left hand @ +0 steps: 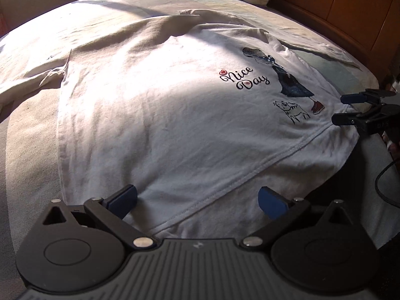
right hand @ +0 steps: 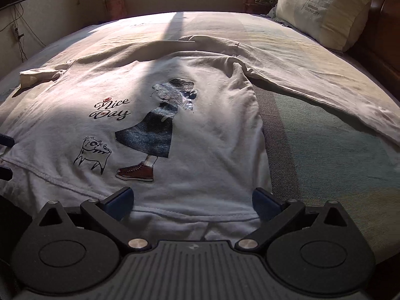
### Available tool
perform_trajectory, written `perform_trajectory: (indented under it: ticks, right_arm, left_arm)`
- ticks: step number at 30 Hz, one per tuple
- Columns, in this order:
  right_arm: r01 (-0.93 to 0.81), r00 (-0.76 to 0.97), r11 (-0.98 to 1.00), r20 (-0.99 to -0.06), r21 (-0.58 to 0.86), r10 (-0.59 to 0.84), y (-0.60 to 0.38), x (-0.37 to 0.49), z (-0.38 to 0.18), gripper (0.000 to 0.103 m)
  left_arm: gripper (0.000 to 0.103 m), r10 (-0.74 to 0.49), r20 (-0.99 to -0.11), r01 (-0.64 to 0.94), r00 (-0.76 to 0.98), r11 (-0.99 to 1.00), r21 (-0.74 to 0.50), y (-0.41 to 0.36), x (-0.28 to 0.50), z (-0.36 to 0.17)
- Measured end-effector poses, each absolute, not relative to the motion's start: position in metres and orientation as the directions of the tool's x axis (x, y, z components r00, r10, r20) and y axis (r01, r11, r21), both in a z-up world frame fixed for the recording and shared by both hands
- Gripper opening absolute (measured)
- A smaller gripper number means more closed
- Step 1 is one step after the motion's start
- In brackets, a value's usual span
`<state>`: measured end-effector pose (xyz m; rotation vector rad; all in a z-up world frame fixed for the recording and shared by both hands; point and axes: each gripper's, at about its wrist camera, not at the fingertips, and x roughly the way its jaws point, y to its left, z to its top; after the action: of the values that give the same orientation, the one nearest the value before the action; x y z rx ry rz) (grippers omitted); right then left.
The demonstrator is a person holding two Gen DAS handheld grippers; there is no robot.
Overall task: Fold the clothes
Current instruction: 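Sweep the open right tool over the printed front to flatten it, then move the right tool to the shirt body and grasp the fabric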
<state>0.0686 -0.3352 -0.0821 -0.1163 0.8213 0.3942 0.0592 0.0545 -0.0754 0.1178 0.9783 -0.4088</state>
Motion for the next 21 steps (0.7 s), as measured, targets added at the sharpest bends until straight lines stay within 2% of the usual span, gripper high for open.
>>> perform_trajectory:
  ticks: [5, 12, 18, 21]
  right_arm:
    - [-0.445, 0.621, 0.895, -0.719, 0.004, 0.312, -0.316, 0.080, -0.069, 0.103]
    - [-0.527, 0.632, 0.850, -0.674, -0.013, 0.382, -0.281, 0.126, -0.050, 0.103]
    - [-0.605, 0.605, 0.795, -0.672, -0.040, 0.426, -0.238, 0.209, -0.059, 0.103]
    - [-0.633, 0.550, 0.771, -0.739, -0.066, 0.389, -0.223, 0.239, -0.076, 0.103]
  left_arm:
    - [0.102, -0.200, -0.809, 0.347, 0.553, 0.938, 0.005, 0.052, 0.075, -0.059]
    - [0.102, -0.241, -0.764, 0.371, 0.598, 0.929, -0.002, 0.035, 0.139, -0.035]
    - [0.102, -0.242, -0.790, 0.400, 0.564, 0.917, 0.004, 0.029, 0.212, -0.067]
    - [0.103, -0.261, -0.820, 0.399, 0.509, 0.916, -0.043, 0.037, 0.231, -0.088]
